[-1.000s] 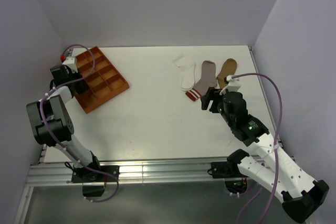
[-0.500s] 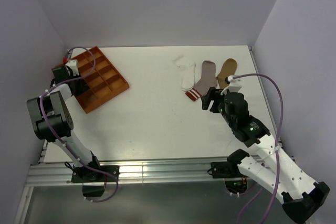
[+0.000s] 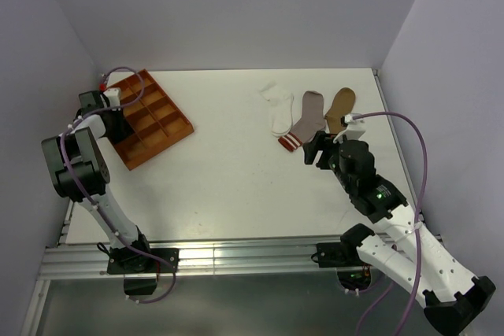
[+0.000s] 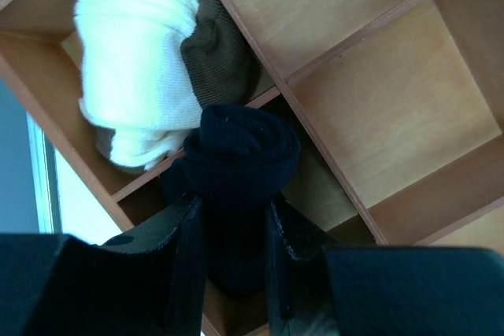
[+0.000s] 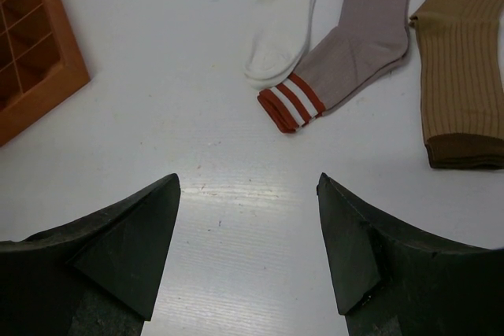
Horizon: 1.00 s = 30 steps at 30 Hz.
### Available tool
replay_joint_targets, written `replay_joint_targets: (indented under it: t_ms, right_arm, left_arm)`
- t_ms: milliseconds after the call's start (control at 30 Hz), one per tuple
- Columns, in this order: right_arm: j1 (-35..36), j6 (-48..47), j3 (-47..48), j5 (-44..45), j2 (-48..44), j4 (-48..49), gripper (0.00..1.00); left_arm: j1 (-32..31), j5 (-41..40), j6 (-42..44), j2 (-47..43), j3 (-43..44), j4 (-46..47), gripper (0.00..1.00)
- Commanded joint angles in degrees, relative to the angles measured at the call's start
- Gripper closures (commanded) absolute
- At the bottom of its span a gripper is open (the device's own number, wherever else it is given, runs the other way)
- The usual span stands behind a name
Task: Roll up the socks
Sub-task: Place the sock in the storage box.
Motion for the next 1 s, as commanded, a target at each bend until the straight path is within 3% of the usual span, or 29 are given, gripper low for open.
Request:
replay_joint_targets:
  t_ms: [0,300,500,767,833,967]
  right_arm:
    - [-0.2,-1.2,-0.9,1.9,-1.0,2.1,0.22]
    - [0.5,-1.3,-0.9,2.3,-2.4,1.8,0.22]
    - [0.9,-1.5,-1.6,2.2,-3.0,2.3,0.22]
    - [1.2,-1.4,-1.5,2.2,-3.8,2.0,0.22]
    - [1.2,-1.4,-1.6,2.0,-3.9,2.3,0.22]
    - [1.2,-1.4,-1.5,1.7,-4.2,2.3,0.22]
  left_arm:
    - [-1.1,-0.7,3.5,4.1,1.3,-5.8,1.0]
    - [-2.3,-2.5,3.2,10.0,7.7,-12.7,0.97]
    - [-3.9,-2.1,4.9,11.6,7.4,-14.4,0.97]
    - [-4.6,-4.1,3.4,6.5,5.3,-11.9,0.73]
    - [-4.4,-3.9,3.4,4.7,5.0,-11.1,0.61]
    - [-4.1,-2.6,2.9,1.4,5.5,-10.7,0.56]
